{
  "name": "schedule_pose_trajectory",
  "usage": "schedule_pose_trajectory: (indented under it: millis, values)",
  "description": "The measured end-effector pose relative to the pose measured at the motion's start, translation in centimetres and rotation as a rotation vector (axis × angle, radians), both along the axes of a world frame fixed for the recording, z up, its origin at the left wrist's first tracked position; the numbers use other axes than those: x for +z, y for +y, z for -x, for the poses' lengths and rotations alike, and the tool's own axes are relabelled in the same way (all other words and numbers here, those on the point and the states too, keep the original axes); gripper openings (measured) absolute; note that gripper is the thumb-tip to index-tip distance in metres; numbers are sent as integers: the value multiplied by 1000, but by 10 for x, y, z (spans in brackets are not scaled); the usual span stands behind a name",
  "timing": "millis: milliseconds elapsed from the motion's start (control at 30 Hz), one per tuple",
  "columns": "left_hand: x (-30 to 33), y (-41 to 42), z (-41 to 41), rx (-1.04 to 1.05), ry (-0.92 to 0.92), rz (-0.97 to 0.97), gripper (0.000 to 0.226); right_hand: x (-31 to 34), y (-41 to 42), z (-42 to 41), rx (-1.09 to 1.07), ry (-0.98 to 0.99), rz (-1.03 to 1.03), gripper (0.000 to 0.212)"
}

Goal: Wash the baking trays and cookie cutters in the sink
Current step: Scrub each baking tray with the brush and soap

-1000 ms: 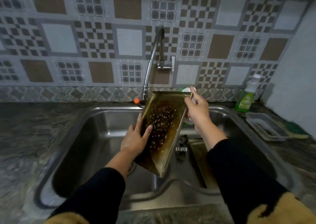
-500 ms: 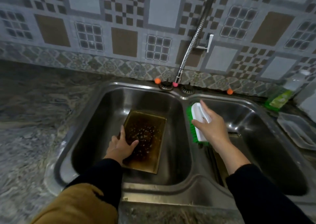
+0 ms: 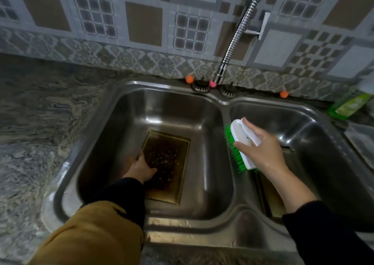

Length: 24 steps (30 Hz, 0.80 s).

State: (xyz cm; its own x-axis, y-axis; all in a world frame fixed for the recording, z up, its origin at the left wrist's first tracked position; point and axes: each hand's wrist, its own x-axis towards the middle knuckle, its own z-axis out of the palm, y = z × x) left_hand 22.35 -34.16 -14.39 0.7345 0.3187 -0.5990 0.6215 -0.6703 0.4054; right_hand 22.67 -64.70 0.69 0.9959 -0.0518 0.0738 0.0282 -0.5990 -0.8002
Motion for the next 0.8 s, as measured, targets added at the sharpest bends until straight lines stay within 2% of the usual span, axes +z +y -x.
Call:
schedule_pose_trajectory:
  millis: [100, 200, 333, 467, 533, 633, 800]
  values:
    - [18, -6, -7, -114, -63, -28, 77, 1, -6, 0, 1, -4, 46, 65]
    - [43, -28, -14, -206, -169, 75, 55, 3, -16, 3, 0, 3, 88, 57]
    - [79, -80, -24, -430, -435, 44, 31, 10, -43, 10, 3, 1, 90, 50]
    - [110, -160, -28, -520, -748, 71, 32, 13, -86, 14, -16, 15, 78, 47]
    - [120, -206, -25, -527, -838, 106, 32, 11, -111, 12, -24, 18, 95, 47]
    - [114, -273, -22, -565, -794, 106, 33, 8, -147, 10, -33, 15, 116, 45]
    - [63, -352, -17, -581, -418, 51, 39, -3, -200, 10, -12, 34, 94, 41]
